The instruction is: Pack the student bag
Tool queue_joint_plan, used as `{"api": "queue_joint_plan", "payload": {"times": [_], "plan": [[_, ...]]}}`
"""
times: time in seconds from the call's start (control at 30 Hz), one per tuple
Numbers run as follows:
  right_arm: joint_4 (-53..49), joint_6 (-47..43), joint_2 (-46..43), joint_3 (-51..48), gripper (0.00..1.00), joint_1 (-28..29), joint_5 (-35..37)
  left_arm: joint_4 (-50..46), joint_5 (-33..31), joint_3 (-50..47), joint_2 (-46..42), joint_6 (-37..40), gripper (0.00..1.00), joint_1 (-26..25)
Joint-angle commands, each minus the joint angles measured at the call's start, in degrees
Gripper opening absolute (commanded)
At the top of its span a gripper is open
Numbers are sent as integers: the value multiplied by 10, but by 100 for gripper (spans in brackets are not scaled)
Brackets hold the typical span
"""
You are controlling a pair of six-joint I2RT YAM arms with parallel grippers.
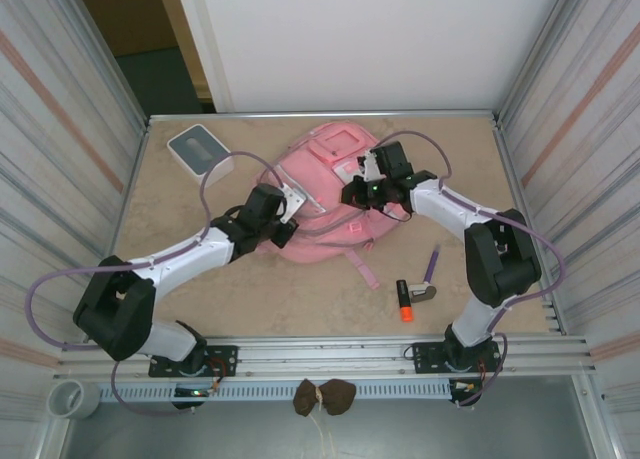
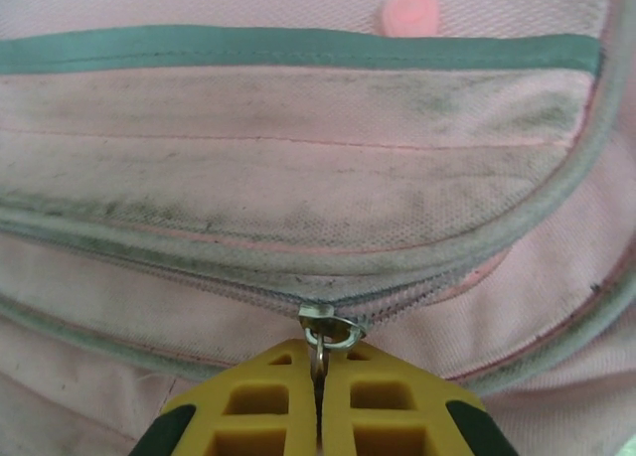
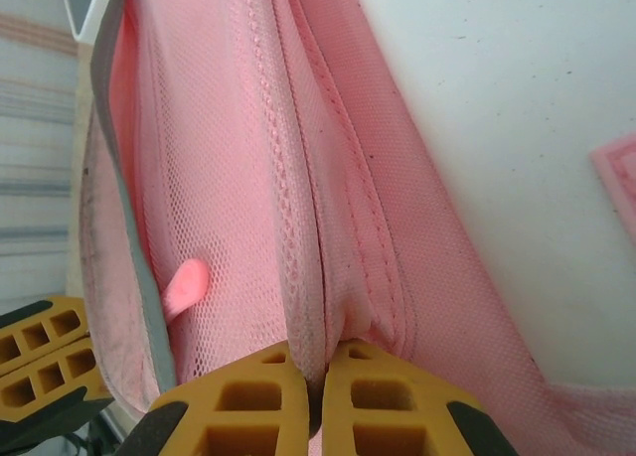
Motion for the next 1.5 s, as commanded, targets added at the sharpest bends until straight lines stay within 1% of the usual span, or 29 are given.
{"api": "queue_joint_plan", "payload": {"times": [0.0,0.13,0.27,0.33,0.4,0.43,0.47,0.53,0.63,0.77,0.83,0.93,1.03,1.07,1.1,1.13,1.2,1.27,1.3,1.33,1.47], "plan": [[-48,-87,13,39,0,-43,-16,-20,14,6,-12,-9,0,-17],[-91,-125,33,91,0,-64,-42,-8,16,40,20,-27,0,-56],[-126,-123,45,133,1,-87,-28,-1,17,83,64,-49,0,-82],[-125,-108,30,124,6,-99,-20,2,19,98,80,-63,0,-89],[-112,-90,-4,88,17,-105,-11,5,19,107,90,-70,0,-94],[-105,-81,-23,66,20,-105,-6,7,18,108,94,-71,0,-96],[-93,-73,-47,35,24,-104,-6,10,18,107,95,-74,0,-96],[-70,-50,-92,-26,38,-103,-5,15,18,104,95,-77,0,-97],[-20,-6,-154,-120,51,-94,1,26,25,94,92,-81,0,-96],[37,35,-186,-194,60,-58,25,33,28,86,93,-80,0,-97],[61,51,-180,-207,63,-42,46,33,25,84,94,-79,0,-96],[91,71,-153,-208,65,-22,64,34,21,83,94,-80,0,-97],[118,79,-123,-207,64,-12,76,32,17,78,90,-79,0,-97],[126,80,-116,-208,62,-12,75,28,12,77,89,-76,0,-97],[129,77,-110,-207,56,-15,77,20,2,76,87,-72,0,-97],[127,73,-107,-207,49,-19,83,12,-9,74,84,-69,0,-96],[123,64,-105,-211,23,-32,93,-8,-38,70,75,-57,0,-96],[119,53,-108,-217,7,-46,97,-25,-59,65,67,-46,0,-91],[113,43,-110,-218,1,-52,98,-31,-71,63,65,-40,0,-86],[108,34,-112,-217,0,-58,97,-36,-81,61,63,-36,0,-81],[69,-27,-122,-197,0,-72,91,-59,-129,58,65,-34,0,-51]]}}
